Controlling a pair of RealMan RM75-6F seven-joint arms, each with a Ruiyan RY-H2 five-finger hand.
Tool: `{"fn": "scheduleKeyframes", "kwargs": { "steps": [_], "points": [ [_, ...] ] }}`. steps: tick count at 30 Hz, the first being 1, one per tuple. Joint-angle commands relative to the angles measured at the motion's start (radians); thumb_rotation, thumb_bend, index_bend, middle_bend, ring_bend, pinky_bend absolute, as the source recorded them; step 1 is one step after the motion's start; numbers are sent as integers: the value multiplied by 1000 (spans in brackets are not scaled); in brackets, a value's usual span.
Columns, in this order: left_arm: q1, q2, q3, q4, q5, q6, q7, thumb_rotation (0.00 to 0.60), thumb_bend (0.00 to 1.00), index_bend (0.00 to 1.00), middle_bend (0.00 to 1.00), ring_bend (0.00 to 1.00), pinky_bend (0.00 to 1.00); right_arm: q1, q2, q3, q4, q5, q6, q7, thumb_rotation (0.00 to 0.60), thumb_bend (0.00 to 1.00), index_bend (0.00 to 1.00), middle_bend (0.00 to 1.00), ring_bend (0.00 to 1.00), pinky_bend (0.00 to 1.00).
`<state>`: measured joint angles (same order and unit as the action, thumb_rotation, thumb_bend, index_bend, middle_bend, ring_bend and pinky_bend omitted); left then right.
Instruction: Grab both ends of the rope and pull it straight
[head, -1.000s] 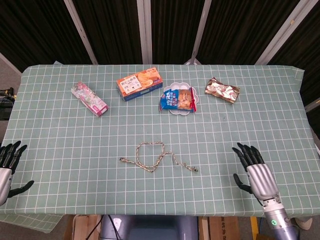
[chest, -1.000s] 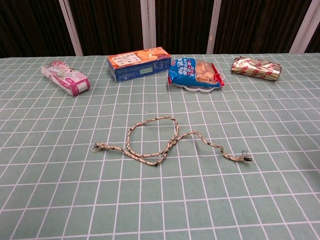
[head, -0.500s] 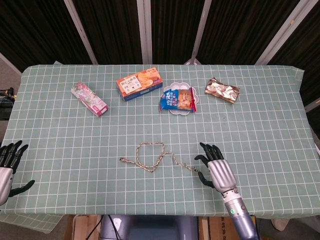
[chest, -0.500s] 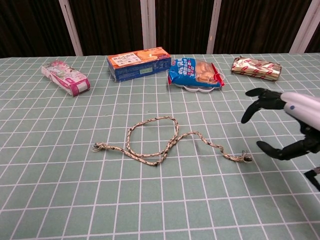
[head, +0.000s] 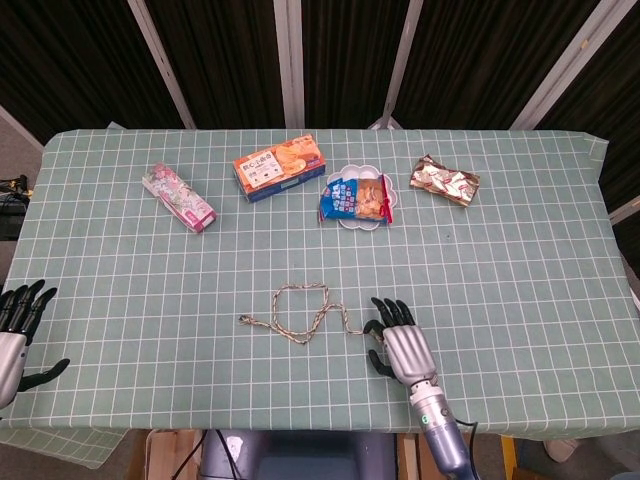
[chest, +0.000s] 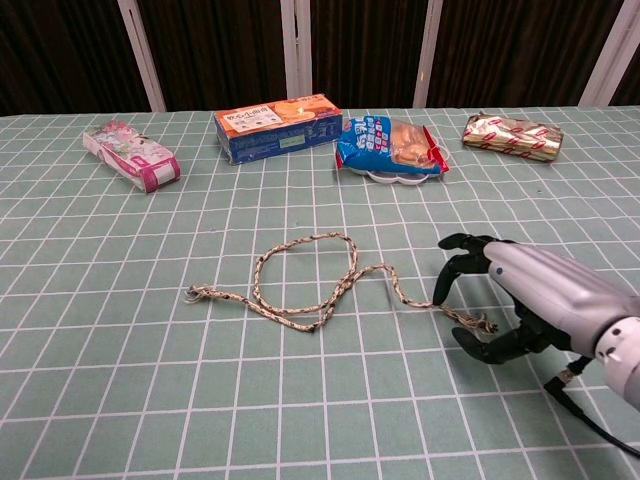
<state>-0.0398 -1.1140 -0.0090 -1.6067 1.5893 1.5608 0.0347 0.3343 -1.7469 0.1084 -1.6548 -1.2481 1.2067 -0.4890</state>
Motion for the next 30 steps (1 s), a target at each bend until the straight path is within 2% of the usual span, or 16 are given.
{"fn": "scheduleKeyframes", "kwargs": {
  "steps": [1, 13, 26, 30],
  "points": [
    [0, 0, 0, 0, -2, -1, -2, 600, 121, 47, 0, 0, 0, 3, -15, 9, 25, 17, 4, 4, 600, 436, 424, 115, 0, 0],
    [-1, -1, 2, -6, 0, -3, 6, 600, 121, 46, 0, 0, 0, 4, -16, 29, 53, 51, 15, 32, 600, 435, 466, 141, 0, 0],
    [-2, 0, 1, -10, -3, -3, 7, 600, 121, 46, 0, 0, 0, 20, -57, 38, 61, 68, 23, 28, 600, 435, 473, 147, 0, 0],
    [-2, 0, 1, -9, -5, -5, 5, 600, 121, 46, 0, 0, 0, 25, -67, 42, 77, 81, 22, 21, 600, 435, 503, 162, 0, 0]
  ]
}}
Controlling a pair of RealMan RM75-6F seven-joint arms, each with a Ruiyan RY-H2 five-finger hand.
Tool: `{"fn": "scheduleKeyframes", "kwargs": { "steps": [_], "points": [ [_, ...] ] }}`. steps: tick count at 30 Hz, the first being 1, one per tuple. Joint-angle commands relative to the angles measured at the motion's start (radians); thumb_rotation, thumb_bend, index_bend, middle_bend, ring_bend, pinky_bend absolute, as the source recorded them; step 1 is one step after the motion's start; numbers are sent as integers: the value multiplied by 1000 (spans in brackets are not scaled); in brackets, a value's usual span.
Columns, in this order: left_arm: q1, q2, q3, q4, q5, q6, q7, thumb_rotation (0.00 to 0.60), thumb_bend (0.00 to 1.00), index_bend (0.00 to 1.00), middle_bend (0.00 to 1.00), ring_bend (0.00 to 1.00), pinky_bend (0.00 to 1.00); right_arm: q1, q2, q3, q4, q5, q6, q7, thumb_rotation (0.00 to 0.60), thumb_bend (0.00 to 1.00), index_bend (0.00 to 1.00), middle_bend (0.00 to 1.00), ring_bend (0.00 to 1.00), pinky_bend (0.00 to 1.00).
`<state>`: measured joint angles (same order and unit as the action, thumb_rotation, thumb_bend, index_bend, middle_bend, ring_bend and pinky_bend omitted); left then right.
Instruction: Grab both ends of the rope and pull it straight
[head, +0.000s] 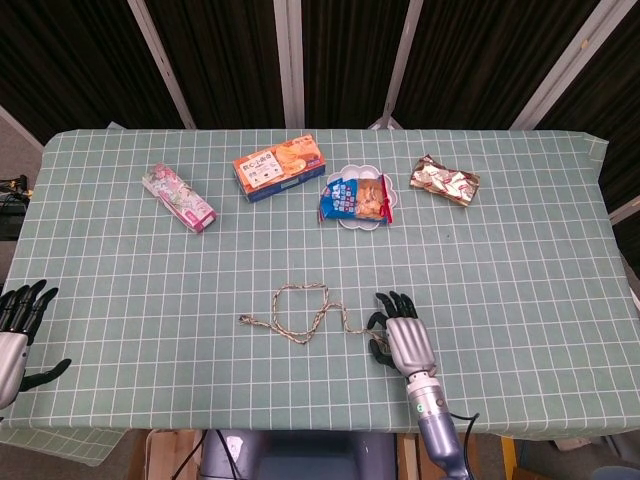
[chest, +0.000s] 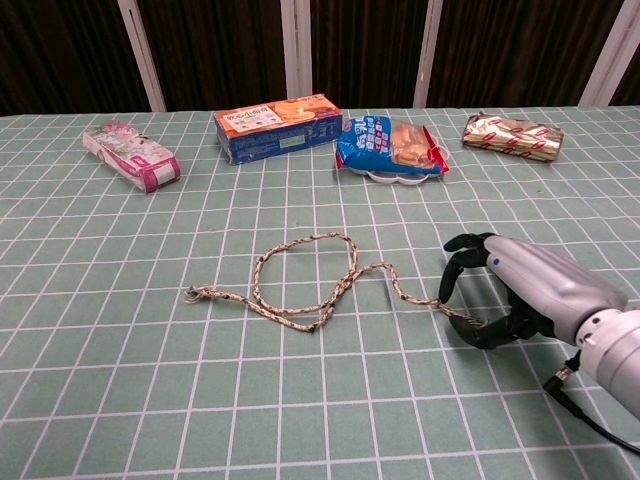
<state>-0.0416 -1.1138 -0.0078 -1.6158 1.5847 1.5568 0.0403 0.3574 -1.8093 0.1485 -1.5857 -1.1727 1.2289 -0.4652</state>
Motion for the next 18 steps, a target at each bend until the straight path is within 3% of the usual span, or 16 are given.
{"fn": "scheduleKeyframes", "kwargs": {
  "steps": [1, 18],
  "points": [
    [0, 0, 0, 0, -1, -1, -1, 600, 121, 46, 0, 0, 0, 3, -5, 2, 11, 8, -1, -4, 600, 435, 508, 166, 0, 0],
    [-2, 0, 0, -3, -2, -3, 2, 600, 121, 46, 0, 0, 0, 8, -11, 4, 33, 38, -2, 0, 600, 435, 587, 200, 0, 0]
  ]
}}
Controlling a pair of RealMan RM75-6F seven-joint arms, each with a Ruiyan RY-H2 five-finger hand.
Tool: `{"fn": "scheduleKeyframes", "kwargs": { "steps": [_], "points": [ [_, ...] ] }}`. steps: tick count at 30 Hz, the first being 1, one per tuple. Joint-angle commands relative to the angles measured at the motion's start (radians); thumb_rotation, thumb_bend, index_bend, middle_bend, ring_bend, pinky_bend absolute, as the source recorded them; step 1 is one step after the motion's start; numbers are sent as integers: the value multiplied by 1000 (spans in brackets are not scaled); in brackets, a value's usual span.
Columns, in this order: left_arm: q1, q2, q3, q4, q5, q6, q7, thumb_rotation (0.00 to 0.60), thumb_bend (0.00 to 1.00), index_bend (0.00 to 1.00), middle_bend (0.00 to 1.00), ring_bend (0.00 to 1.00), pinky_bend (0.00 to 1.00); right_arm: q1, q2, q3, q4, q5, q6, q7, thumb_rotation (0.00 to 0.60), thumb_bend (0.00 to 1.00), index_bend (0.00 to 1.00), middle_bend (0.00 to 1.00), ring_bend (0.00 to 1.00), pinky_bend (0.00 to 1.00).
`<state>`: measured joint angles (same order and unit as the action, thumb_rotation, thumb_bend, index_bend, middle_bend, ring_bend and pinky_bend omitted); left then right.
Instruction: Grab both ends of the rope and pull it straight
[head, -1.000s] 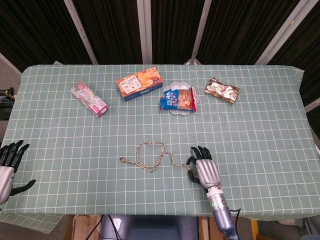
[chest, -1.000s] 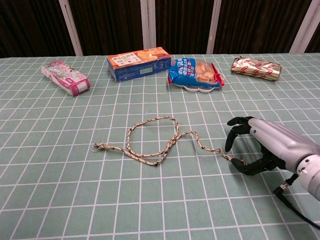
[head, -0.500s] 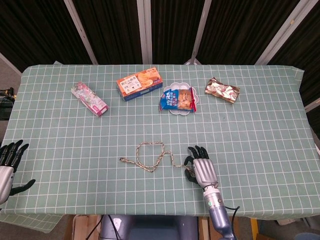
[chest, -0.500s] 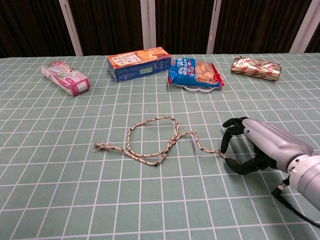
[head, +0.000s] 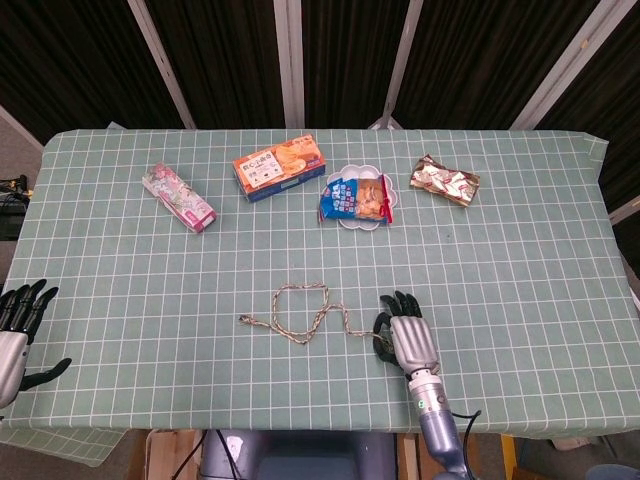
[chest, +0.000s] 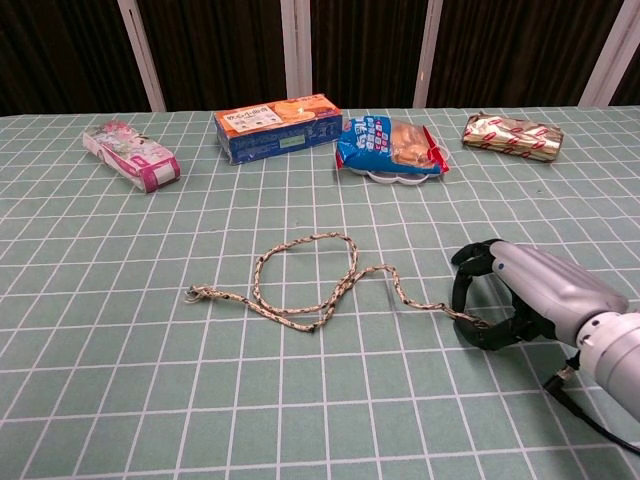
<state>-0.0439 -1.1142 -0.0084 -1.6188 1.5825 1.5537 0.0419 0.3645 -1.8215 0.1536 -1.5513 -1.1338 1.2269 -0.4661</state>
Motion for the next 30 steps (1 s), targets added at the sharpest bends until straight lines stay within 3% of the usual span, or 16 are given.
{"fn": "scheduleKeyframes", "kwargs": {
  "steps": [1, 8, 18, 23, 30],
  "points": [
    [0, 0, 0, -1, 1, 0, 1, 600, 121, 46, 0, 0, 0, 1, 2, -2, -3, -1, 0, 1, 600, 435, 592, 201, 0, 0],
    [-8, 3, 2, -19, 2, -14, 15, 600, 126, 50, 0, 0, 0, 1, 14, -8, -21, -4, 0, 6, 600, 431, 638, 211, 0, 0],
    [-114, -7, -32, -166, -4, -155, 181, 600, 245, 205, 0, 0, 0, -1, 58, -10, -72, -8, 3, 16, 600, 425, 641, 211, 0, 0],
    [-197, -74, -65, -223, -64, -274, 325, 600, 285, 291, 0, 0, 0, -1, 87, -4, -100, -2, 2, 22, 600, 426, 642, 212, 0, 0],
    [-287, -213, -106, -214, -192, -385, 502, 600, 331, 384, 52, 0, 0, -2, 115, 3, -121, 11, 4, 27, 600, 426, 642, 212, 0, 0]
  ]
}}
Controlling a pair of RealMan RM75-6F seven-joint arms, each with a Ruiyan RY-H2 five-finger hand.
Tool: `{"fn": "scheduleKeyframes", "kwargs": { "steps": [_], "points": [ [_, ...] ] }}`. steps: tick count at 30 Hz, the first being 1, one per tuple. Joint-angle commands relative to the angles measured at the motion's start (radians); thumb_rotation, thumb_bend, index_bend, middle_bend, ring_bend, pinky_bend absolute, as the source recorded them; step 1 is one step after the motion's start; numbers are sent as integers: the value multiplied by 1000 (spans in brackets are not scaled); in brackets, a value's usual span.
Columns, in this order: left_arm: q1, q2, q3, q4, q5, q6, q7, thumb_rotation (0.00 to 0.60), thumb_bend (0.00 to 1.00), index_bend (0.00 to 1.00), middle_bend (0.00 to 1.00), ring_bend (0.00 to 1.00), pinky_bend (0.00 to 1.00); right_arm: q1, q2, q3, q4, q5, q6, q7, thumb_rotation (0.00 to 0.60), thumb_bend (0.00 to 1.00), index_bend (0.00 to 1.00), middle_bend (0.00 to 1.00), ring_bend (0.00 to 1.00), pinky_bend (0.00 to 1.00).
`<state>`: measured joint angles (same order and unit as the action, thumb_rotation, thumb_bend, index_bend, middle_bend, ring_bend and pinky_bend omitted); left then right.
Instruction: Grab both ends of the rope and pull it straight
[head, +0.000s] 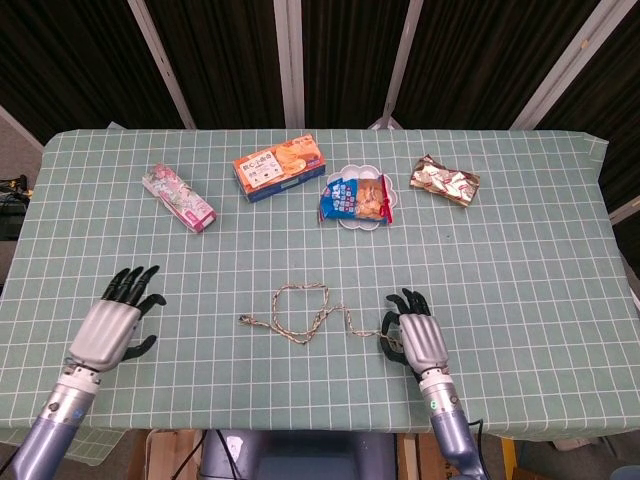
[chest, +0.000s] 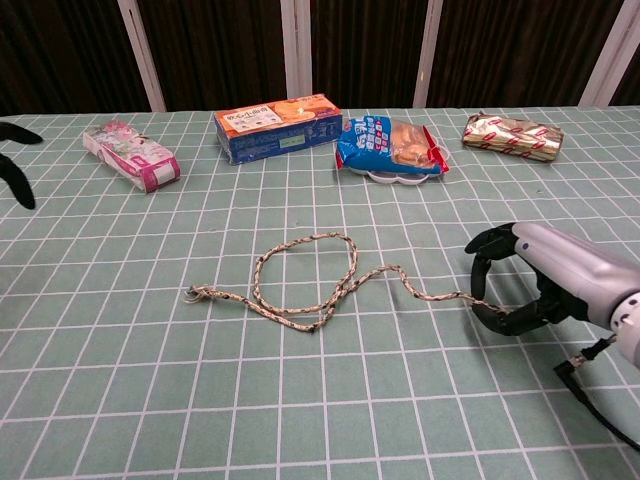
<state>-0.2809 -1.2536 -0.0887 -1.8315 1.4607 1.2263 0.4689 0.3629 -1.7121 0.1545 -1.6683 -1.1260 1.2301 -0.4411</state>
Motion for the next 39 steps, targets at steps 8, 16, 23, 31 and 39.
{"fn": "scheduleKeyframes", "kwargs": {
  "steps": [8, 16, 23, 31, 39],
  "points": [
    [-123, -256, -53, 51, -184, -89, 214, 600, 372, 422, 76, 0, 0, 0, 37, 9, -12, 18, -4, 16, 600, 426, 642, 212, 0, 0],
    [-177, -398, -64, 126, -216, -77, 273, 600, 402, 449, 87, 0, 0, 1, 55, 7, -14, 22, -9, 35, 600, 426, 642, 212, 0, 0],
    [-214, -474, -75, 188, -247, -74, 310, 600, 407, 465, 93, 0, 0, 6, 66, 8, -19, 21, -9, 42, 600, 426, 642, 212, 0, 0],
    [-242, -526, -79, 236, -288, -78, 329, 600, 420, 479, 96, 0, 0, 9, 82, 13, -24, 24, -9, 48, 600, 426, 642, 212, 0, 0],
    [-257, -556, -67, 272, -297, -66, 325, 600, 421, 511, 113, 0, 0, 12, 92, 12, -20, 30, -12, 59, 600, 425, 642, 212, 0, 0]
  ]
}}
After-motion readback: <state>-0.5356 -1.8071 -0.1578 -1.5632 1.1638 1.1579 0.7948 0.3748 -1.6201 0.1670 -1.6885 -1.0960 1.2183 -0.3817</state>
